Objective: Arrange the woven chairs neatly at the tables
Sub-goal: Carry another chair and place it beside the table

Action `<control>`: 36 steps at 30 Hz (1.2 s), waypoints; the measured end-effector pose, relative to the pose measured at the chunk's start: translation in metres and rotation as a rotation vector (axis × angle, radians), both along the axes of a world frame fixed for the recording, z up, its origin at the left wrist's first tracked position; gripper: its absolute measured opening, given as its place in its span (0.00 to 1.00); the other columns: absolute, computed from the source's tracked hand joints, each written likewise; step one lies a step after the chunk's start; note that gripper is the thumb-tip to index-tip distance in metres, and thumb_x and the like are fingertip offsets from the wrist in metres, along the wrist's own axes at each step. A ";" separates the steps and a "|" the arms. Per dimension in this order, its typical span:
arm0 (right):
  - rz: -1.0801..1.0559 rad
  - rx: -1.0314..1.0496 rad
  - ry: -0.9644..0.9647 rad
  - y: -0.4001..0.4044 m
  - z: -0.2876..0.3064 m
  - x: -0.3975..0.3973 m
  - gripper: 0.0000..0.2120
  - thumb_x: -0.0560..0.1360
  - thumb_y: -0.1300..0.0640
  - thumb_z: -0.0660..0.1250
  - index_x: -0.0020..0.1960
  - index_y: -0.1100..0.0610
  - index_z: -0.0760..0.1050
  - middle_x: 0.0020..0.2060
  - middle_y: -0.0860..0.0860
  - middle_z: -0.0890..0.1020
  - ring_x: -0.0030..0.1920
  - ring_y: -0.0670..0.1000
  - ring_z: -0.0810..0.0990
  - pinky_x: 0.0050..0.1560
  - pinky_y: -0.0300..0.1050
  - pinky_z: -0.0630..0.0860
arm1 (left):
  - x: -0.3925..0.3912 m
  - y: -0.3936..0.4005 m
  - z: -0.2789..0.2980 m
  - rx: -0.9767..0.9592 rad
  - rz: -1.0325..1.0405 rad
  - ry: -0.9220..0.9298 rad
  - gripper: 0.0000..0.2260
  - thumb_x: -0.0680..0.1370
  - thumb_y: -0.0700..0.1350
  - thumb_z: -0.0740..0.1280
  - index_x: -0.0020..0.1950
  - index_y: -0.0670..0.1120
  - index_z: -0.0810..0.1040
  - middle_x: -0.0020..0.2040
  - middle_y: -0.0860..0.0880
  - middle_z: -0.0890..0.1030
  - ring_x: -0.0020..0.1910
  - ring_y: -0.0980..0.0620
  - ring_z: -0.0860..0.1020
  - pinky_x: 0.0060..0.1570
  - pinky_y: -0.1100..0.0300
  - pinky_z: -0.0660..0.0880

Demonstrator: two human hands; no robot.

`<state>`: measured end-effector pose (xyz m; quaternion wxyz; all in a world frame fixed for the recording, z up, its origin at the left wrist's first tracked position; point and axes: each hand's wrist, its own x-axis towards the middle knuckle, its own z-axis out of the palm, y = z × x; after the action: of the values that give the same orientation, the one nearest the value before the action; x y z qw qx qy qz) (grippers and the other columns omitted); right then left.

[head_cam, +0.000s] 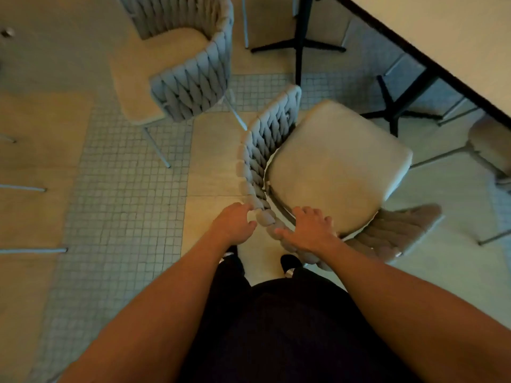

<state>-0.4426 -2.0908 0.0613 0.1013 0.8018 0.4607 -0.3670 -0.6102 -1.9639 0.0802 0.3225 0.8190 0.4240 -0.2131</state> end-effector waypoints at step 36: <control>-0.496 0.029 -0.173 -0.033 -0.075 -0.079 0.31 0.79 0.28 0.52 0.68 0.51 0.67 0.65 0.56 0.78 0.70 0.61 0.70 0.69 0.67 0.59 | 0.035 0.020 -0.107 0.329 -0.845 -0.010 0.31 0.74 0.71 0.61 0.73 0.59 0.65 0.75 0.54 0.65 0.78 0.44 0.53 0.70 0.27 0.40</control>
<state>-0.5212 -2.1243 -0.0138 0.0358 0.9199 0.2449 -0.3043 -0.5747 -1.9434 -0.0269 0.0751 0.9616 0.0792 -0.2518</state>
